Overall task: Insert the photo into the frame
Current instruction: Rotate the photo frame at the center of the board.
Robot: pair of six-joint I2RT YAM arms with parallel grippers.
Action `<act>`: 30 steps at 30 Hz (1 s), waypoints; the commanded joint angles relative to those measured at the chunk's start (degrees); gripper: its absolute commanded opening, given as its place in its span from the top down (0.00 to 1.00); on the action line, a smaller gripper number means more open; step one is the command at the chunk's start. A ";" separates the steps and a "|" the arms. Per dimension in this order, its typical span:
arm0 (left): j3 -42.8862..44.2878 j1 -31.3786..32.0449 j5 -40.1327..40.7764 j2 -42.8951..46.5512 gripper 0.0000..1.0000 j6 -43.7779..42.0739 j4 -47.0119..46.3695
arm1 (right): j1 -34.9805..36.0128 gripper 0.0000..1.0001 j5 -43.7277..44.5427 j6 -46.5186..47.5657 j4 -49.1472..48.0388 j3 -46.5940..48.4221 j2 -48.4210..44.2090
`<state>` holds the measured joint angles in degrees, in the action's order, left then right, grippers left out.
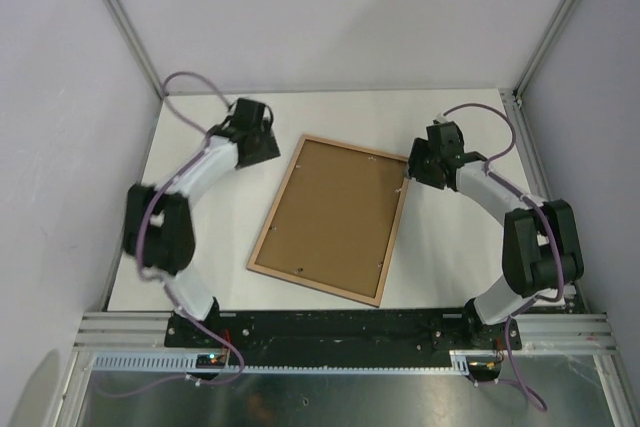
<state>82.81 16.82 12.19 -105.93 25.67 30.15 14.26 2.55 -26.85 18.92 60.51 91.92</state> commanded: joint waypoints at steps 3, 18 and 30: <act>-22.86 -0.03 2.88 24.67 0.29 27.34 4.15 | 0.87 0.37 0.76 -1.25 -0.35 0.79 -6.16; -47.93 9.50 -2.53 49.57 0.29 50.19 15.20 | 3.22 0.38 1.75 -1.83 0.29 0.80 -5.80; -50.31 13.77 -2.15 49.36 0.34 58.81 17.30 | 3.39 0.38 2.15 -2.14 0.12 0.75 -5.96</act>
<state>32.56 29.58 8.82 -56.49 79.75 46.22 17.30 3.62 -28.38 19.42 60.51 86.35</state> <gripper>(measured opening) 0.667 0.621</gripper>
